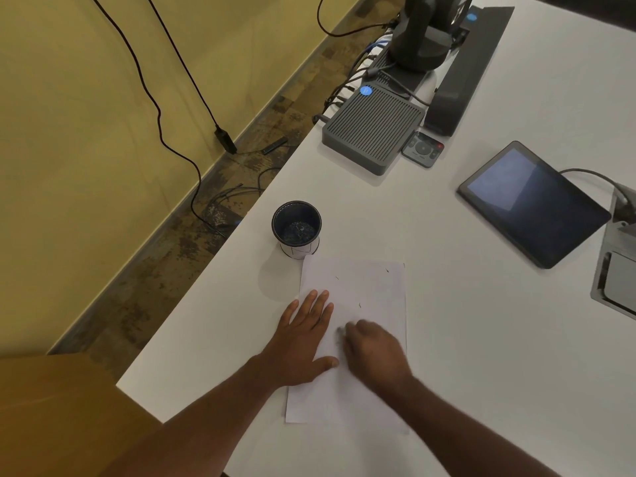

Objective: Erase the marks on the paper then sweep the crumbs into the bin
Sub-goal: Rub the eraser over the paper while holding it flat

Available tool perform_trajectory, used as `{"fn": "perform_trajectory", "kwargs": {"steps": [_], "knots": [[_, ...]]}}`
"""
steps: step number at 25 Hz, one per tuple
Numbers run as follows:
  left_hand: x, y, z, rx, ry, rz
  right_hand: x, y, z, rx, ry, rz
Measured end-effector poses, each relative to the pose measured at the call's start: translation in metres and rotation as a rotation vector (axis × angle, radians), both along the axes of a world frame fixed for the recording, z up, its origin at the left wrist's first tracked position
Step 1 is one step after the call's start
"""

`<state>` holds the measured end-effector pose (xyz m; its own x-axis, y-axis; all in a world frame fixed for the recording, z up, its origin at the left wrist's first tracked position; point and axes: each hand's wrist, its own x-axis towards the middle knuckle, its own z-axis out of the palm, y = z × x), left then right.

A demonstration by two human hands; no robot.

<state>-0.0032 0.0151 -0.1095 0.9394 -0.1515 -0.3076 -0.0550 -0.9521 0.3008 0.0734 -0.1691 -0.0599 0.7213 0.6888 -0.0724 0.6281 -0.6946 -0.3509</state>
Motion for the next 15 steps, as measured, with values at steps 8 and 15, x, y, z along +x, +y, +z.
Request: {"fn": "perform_trajectory", "kwargs": {"steps": [8,15], "knots": [[-0.002,0.0,-0.003,0.011,-0.024,-0.009,0.009,0.008,-0.001,-0.004,0.008,-0.093],[-0.007,-0.013,0.001,0.077,-0.074,-0.034,0.056,0.006,0.004,0.047,-0.017,-0.324]]}}
